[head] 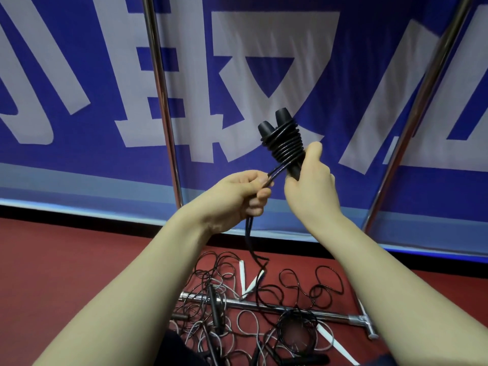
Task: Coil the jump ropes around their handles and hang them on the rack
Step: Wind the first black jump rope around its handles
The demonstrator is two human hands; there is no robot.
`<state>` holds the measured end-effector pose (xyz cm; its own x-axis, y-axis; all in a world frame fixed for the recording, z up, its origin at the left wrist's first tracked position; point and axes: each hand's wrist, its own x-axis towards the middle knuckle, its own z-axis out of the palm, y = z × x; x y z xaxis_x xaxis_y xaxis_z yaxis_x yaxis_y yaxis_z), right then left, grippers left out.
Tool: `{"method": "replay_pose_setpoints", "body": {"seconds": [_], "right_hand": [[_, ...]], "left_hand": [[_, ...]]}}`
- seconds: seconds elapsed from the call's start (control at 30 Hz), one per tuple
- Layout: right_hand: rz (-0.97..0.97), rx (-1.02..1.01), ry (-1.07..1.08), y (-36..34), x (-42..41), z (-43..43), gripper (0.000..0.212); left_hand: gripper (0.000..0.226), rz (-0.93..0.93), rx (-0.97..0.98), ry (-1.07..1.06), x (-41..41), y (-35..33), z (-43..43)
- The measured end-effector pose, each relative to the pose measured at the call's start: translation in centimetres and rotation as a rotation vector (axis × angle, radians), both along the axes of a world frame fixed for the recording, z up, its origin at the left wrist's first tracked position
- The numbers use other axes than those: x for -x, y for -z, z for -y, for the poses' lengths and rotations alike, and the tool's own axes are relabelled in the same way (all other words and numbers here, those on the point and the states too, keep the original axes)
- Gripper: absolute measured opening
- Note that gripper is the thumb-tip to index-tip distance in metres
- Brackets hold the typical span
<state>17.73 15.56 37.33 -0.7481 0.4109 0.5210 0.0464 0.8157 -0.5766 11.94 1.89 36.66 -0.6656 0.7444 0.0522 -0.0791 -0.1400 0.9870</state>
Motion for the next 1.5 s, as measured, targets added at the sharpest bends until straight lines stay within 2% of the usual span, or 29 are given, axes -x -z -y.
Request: {"method": "replay_pose_setpoints", "body": {"seconds": [0.07,0.2,0.33,0.5,0.57,0.63,0.73,0.83,0.9,0.97,1.13,1.27,1.5], "right_hand": [[-0.006,0.039,-0.009,-0.2,0.1,0.0,0.022],[-0.005,0.157,-0.084,0.0,0.3,0.6,0.023],[-0.009,0.306,-0.143,-0.1,0.5,0.8,0.021],[0.112,0.631,-0.282,-0.5,0.5,1.1,0.031],[0.181,0.808,-0.398,-0.8,0.3,1.3,0.028],[0.236,0.945,-0.57,-1.2,0.0,1.5,0.025],[0.286,1.026,-0.783,-1.5,-0.3,1.6,0.018],[0.292,1.127,-0.902,-1.7,-0.7,1.8,0.024],[0.277,1.214,-0.962,-1.7,-0.9,1.9,0.024],[0.276,1.282,-0.973,-1.5,-0.8,1.9,0.039],[0.313,1.305,-0.941,-1.3,-0.6,1.8,0.049],[0.319,1.288,-0.927,-1.6,-0.6,2.3,0.053],[0.295,1.417,-0.982,-1.3,-0.6,2.7,0.062]], "left_hand": [[0.027,-0.043,0.012,-0.094,0.0,-0.4,-0.5],[0.031,-0.327,0.16,-0.309,0.1,-0.4,-0.7],[0.03,-0.386,0.168,-0.296,0.4,-0.2,-0.3],[0.033,-0.331,0.031,-0.216,0.8,-0.1,0.3],[0.037,-0.313,-0.043,-0.215,1.3,-0.1,0.6],[0.03,-0.31,-0.103,-0.202,1.5,-0.1,0.8],[0.018,-0.254,-0.172,-0.146,1.3,-0.3,0.9],[0.012,-0.188,-0.211,-0.107,1.2,-0.3,1.0],[0.018,-0.176,-0.209,-0.086,1.2,-0.4,1.1],[0.021,-0.169,-0.193,-0.056,1.2,-0.6,1.4],[0.024,-0.159,-0.166,-0.004,1.3,-0.7,2.1],[0.021,-0.205,-0.11,-0.075,1.0,-0.5,2.2],[0.042,-0.297,-0.129,-0.142,1.1,-0.4,1.8]]}}
